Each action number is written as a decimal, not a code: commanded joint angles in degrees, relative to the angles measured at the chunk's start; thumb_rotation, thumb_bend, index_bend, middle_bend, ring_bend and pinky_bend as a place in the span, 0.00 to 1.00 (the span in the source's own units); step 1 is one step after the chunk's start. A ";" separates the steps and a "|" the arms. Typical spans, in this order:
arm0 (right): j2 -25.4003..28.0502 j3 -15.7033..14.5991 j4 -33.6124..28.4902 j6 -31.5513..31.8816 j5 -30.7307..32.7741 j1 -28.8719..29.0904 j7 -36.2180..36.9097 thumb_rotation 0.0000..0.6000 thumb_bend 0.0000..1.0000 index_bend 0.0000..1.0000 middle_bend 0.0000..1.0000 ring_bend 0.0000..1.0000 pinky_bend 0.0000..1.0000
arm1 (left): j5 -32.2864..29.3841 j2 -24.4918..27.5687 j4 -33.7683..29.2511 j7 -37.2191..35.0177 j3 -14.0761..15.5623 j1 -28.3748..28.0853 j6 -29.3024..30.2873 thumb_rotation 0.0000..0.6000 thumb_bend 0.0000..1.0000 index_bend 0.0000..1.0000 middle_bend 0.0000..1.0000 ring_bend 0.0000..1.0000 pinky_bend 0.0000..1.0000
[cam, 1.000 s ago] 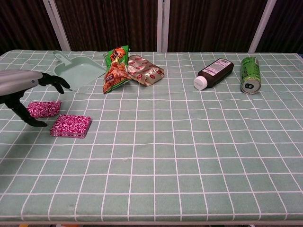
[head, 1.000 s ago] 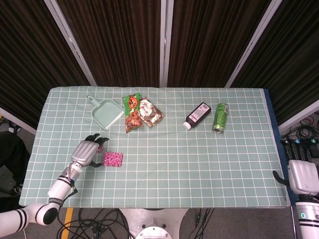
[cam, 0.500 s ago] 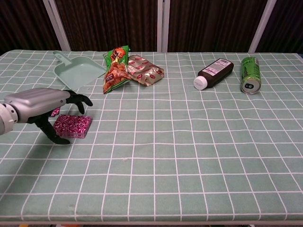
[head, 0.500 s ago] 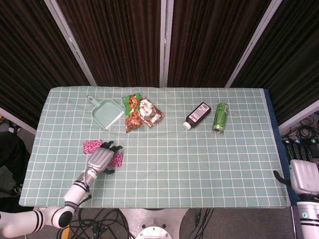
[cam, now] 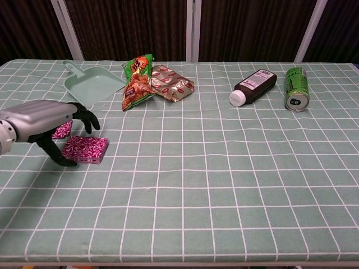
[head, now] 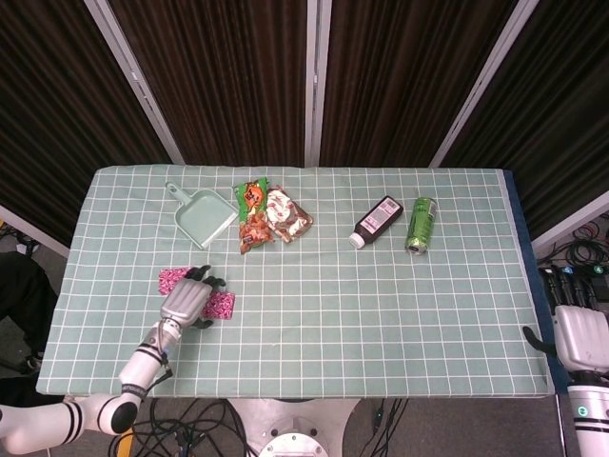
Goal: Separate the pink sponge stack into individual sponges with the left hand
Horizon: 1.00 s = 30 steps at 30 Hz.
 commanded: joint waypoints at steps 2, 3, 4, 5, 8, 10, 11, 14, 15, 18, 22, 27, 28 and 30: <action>0.03 0.04 -0.18 -0.13 0.14 0.09 -0.26 1.00 0.15 0.00 0.00 0.00 0.00 | -0.06 -0.16 0.34 -0.12 -0.07 -0.03 -0.03 1.00 0.15 0.27 0.30 0.05 0.14; 0.03 0.05 -0.21 -0.15 0.17 0.10 -0.30 1.00 0.15 0.00 0.00 0.00 0.00 | 0.00 -0.25 0.45 -0.15 -0.10 -0.03 0.05 1.00 0.15 0.28 0.30 0.06 0.14; 0.04 0.05 -0.24 -0.17 0.18 0.11 -0.32 1.00 0.15 0.00 0.00 0.00 0.00 | 0.09 -0.33 0.56 -0.15 -0.09 -0.01 0.15 1.00 0.15 0.28 0.31 0.06 0.13; 0.05 0.04 -0.26 -0.19 0.20 0.11 -0.35 1.00 0.15 0.00 0.00 0.00 0.00 | 0.24 -0.46 0.71 -0.18 -0.12 -0.01 0.31 1.00 0.15 0.28 0.31 0.06 0.13; 0.06 0.04 -0.24 -0.33 0.28 0.16 -0.29 1.00 0.15 0.00 0.00 0.00 0.00 | 0.43 -0.57 0.96 -0.35 -0.16 -0.01 0.38 1.00 0.15 0.29 0.32 0.08 0.13; 0.04 0.05 -0.17 -0.41 0.31 0.19 -0.21 1.00 0.15 0.00 0.00 0.00 0.00 | 0.41 -0.56 1.06 -0.41 -0.20 -0.05 0.30 1.00 0.15 0.29 0.33 0.08 0.13; 0.03 0.05 -0.12 -0.48 0.34 0.22 -0.17 1.00 0.15 0.00 0.00 0.00 0.00 | 0.39 -0.55 1.10 -0.43 -0.21 -0.05 0.26 1.00 0.15 0.29 0.33 0.08 0.13; 0.00 0.07 -0.02 -0.60 0.40 0.27 -0.03 1.00 0.15 0.00 0.00 0.00 0.00 | 0.46 -0.57 1.18 -0.45 -0.18 -0.05 0.26 1.00 0.16 0.29 0.33 0.08 0.13; -0.01 0.08 0.02 -0.62 0.42 0.27 0.01 1.00 0.15 0.00 0.00 0.00 0.00 | 0.46 -0.60 1.22 -0.45 -0.18 -0.04 0.25 1.00 0.16 0.29 0.33 0.08 0.13; 0.03 0.09 0.07 -0.54 0.42 0.23 0.10 1.00 0.15 0.00 0.00 0.00 0.00 | 0.38 -0.70 1.39 -0.42 -0.23 -0.09 0.16 1.00 0.16 0.29 0.33 0.08 0.13; 0.07 0.14 0.12 -0.52 0.54 0.20 0.18 1.00 0.15 0.00 0.00 0.00 0.00 | 0.26 -0.87 1.64 -0.38 -0.21 -0.09 0.04 1.00 0.16 0.29 0.33 0.08 0.13; -0.01 0.13 0.31 -0.70 0.64 0.24 0.36 1.00 0.15 0.00 0.00 0.00 0.00 | 0.09 -1.18 1.96 -0.31 -0.22 -0.05 0.05 1.00 0.18 0.30 0.33 0.08 0.13; -0.04 0.12 0.36 -0.72 0.65 0.24 0.39 1.00 0.15 0.00 0.00 0.00 0.00 | 0.08 -1.25 2.03 -0.26 -0.26 -0.06 0.11 1.00 0.18 0.30 0.33 0.08 0.13; -0.08 0.10 0.45 -0.74 0.66 0.23 0.43 1.00 0.15 0.00 0.00 0.00 0.00 | 0.07 -1.39 2.15 -0.18 -0.29 -0.05 0.20 1.00 0.19 0.30 0.34 0.09 0.13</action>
